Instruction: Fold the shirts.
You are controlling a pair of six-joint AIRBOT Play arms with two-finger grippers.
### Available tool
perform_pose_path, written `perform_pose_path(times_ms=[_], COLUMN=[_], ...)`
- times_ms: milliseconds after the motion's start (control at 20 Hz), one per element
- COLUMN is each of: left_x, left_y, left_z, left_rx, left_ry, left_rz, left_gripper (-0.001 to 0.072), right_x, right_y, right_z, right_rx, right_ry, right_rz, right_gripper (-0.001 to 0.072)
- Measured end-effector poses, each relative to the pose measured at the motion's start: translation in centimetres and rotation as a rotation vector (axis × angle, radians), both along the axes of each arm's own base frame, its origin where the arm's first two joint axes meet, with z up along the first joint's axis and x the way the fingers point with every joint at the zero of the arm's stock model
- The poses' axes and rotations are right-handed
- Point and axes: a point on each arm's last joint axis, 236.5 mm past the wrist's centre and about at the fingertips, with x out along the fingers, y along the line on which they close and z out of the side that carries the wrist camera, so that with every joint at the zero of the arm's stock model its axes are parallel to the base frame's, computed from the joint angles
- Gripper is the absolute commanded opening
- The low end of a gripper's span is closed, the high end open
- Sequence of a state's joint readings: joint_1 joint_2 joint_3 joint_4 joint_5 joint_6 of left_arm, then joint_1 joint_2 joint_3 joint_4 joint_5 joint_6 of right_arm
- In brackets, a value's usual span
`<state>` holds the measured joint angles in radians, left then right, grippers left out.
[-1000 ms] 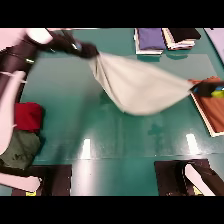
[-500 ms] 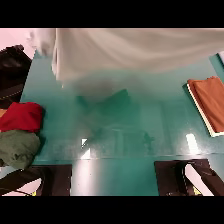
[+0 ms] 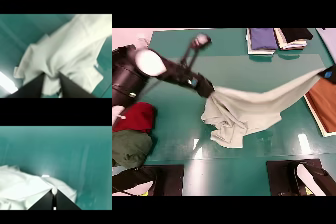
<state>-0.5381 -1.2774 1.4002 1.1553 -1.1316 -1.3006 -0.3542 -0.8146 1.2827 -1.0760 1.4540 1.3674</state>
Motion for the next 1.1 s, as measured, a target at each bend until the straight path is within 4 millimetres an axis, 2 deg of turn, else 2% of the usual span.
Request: perform_pose_path(times_ms=[100,150,250,350,450,550,650,850,1050,1100], left_x=[-1.0,-1.3,-0.3,1.6,3.5,3.8,3.2,1.0,0.7,0.9], left_y=[-0.2,-0.2,1.2,3.8,7.3,9.6,10.5,9.7,7.6,7.2], left_z=[-2.8,-3.6,-4.0,-3.8,-4.5,-6.4,-9.0,-14.1,-16.4,-16.6], left_rx=[0.012,0.011,0.004,-0.019,-0.024,-0.034,-0.046,-0.118,-0.244,-0.27], left_ry=[0.072,0.094,0.111,0.127,0.158,0.228,0.309,0.488,0.596,0.609], left_rz=[-0.002,0.002,0.06,0.16,0.275,0.356,0.402,0.452,0.474,0.482], left_gripper=[0.0551,0.0551,0.0551,0.0551,0.0551,0.0551,0.0551,0.0551,0.0549,0.053], right_x=[-0.4,-0.6,-0.9,-1.1,-1.0,-0.9,-0.7,-0.5,-0.5,-0.5], right_y=[0.2,0.2,0.3,0.4,0.4,0.3,0.3,0.3,0.3,0.3], right_z=[-3.2,-4.4,-6.1,-6.8,-6.9,-6.8,-6.6,-6.5,-6.5,-6.5], right_rx=[0.029,0.038,0.053,0.06,0.059,0.059,0.059,0.06,0.061,0.061], right_ry=[0.069,0.094,0.13,0.143,0.143,0.136,0.127,0.119,0.116,0.116], right_rz=[-0.004,-0.006,-0.008,-0.008,-0.01,-0.012,-0.015,-0.018,-0.019,-0.019], right_gripper=[0.0019,0.0019,0.0019,0.0019,0.0019,0.0019,0.0019,0.0019,0.0019,0.0019])
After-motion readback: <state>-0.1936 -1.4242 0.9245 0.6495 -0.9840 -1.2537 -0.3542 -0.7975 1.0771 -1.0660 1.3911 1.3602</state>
